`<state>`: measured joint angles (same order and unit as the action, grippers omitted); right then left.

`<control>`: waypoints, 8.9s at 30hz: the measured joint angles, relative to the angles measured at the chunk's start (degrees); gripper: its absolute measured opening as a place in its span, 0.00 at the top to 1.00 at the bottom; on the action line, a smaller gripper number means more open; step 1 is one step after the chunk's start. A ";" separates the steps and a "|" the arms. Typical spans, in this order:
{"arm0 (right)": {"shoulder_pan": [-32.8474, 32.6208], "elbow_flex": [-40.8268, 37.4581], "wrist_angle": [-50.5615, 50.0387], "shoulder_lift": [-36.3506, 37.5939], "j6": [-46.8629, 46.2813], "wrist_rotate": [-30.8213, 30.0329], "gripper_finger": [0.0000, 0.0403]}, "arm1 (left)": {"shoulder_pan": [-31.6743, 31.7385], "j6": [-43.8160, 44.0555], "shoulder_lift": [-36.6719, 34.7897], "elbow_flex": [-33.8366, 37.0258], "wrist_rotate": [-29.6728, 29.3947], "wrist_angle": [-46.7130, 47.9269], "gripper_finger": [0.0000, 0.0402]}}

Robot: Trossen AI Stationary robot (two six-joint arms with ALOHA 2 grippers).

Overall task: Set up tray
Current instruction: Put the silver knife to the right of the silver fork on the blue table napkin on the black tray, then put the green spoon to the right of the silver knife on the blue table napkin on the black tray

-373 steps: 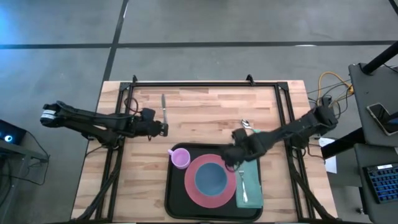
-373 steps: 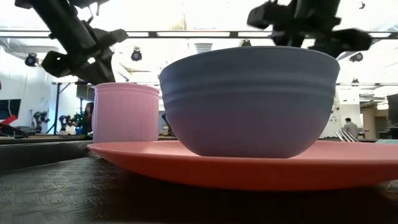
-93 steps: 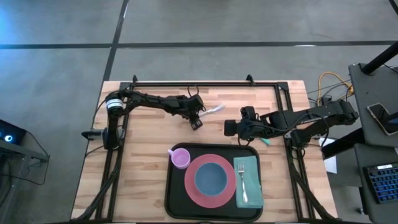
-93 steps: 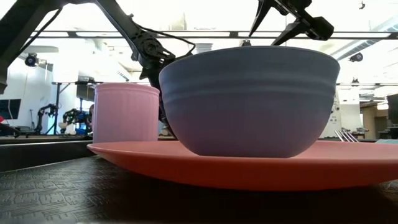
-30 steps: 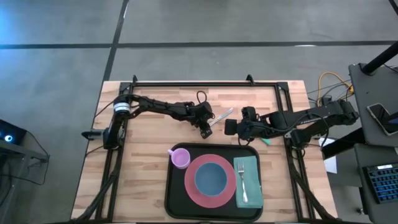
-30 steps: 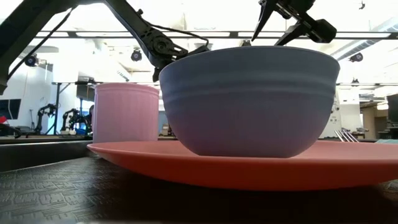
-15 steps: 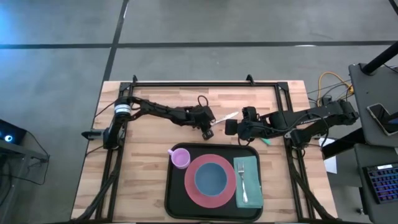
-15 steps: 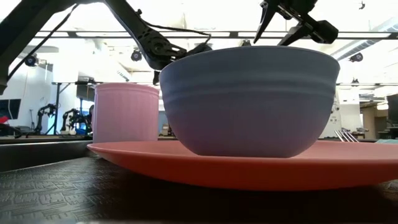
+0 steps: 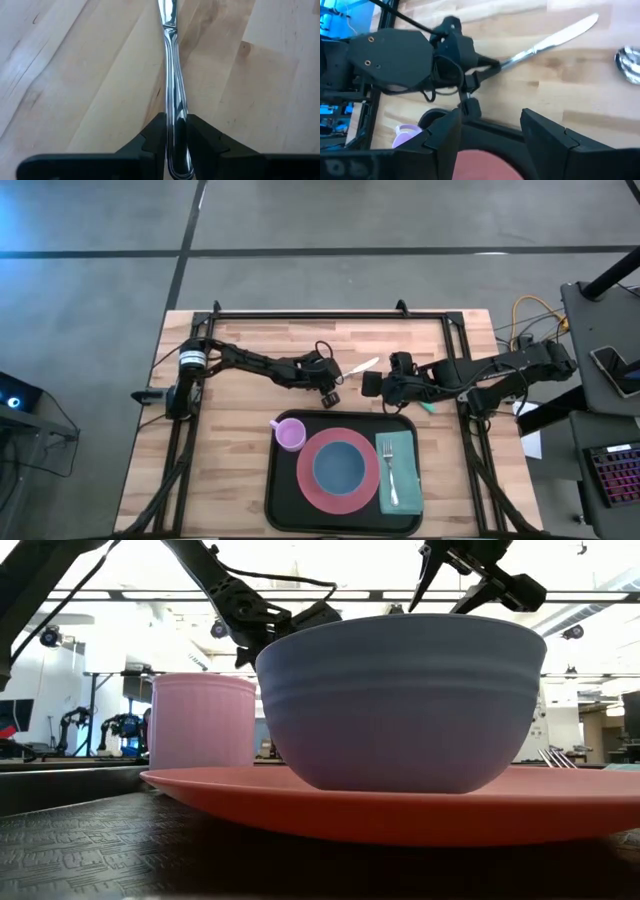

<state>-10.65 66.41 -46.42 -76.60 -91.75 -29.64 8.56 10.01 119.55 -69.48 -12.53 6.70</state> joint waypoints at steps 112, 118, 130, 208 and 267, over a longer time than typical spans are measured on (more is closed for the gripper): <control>31.27 3.48 5.32 -35.91 114.63 41.32 0.93 | -8.17 3.86 -2.49 -0.63 -18.83 1.03 0.87; 31.09 4.13 4.46 -35.83 112.54 40.19 0.97 | -8.11 3.81 -2.73 -0.58 -20.32 1.45 0.87; 30.77 6.68 -3.09 -30.30 109.71 32.42 0.98 | -8.12 3.92 -9.05 -0.51 -20.54 9.31 0.87; -7.83 17.79 -32.58 -38.27 102.43 64.16 0.95 | -12.13 31.05 -50.03 25.75 -12.73 12.36 0.87; 27.43 -20.19 -8.21 -4.87 58.29 22.82 0.43 | -12.12 31.03 -50.03 26.39 -12.62 12.39 0.87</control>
<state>16.78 46.22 -54.63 -81.47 -33.45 -6.82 -3.57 41.04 69.52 -43.09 -25.15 19.09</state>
